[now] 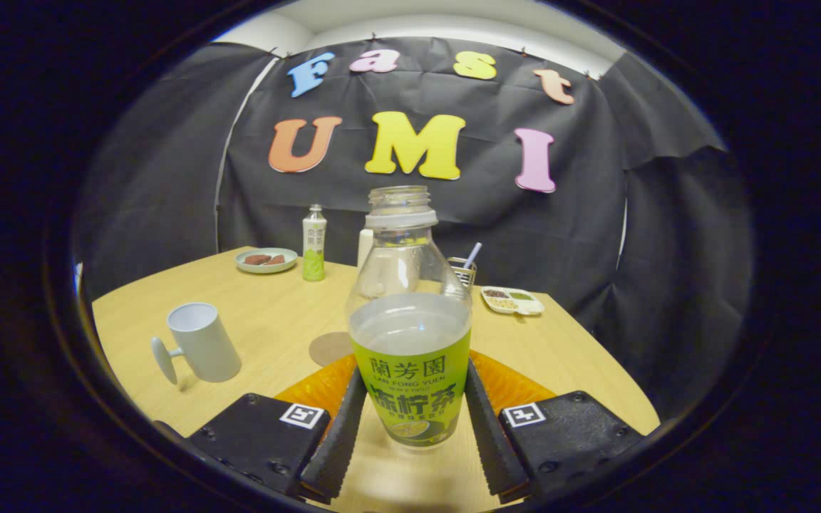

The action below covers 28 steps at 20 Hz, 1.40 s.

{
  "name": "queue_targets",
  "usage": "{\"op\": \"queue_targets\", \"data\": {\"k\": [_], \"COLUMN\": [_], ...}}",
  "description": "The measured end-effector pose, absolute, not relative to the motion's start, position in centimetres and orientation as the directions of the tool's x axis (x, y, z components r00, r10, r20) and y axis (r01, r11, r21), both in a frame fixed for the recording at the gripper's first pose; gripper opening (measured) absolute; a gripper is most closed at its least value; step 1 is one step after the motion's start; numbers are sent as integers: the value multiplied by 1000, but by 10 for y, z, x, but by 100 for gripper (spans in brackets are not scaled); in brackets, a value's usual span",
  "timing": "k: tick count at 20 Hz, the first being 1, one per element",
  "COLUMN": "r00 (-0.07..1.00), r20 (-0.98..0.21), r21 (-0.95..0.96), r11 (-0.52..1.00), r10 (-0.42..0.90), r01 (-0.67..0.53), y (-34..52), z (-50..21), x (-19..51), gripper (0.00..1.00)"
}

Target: Take the bottle from table, then pour the juice into the cup, finally place the bottle on the coaster

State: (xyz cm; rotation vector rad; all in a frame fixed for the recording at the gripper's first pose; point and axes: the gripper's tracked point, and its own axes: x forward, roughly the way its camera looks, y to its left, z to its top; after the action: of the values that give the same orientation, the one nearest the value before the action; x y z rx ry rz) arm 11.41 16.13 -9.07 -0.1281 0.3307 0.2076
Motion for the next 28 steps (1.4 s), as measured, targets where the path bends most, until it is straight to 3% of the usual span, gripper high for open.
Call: {"op": "queue_targets", "data": {"k": [4, 9, 19, 28], "r00": [905, 917, 967, 986], "r20": [-385, -384, -248, -149], "r21": [-262, -438, -776, -910], "r11": [919, 853, 586, 380], "r10": [182, 108, 58, 72], "r01": [-296, -284, -234, -166], "y": [177, 180, 215, 246], "z": [-85, -73, -48, -42], "x": [126, 136, 144, 150], "gripper": [77, 77, 77, 77]}}
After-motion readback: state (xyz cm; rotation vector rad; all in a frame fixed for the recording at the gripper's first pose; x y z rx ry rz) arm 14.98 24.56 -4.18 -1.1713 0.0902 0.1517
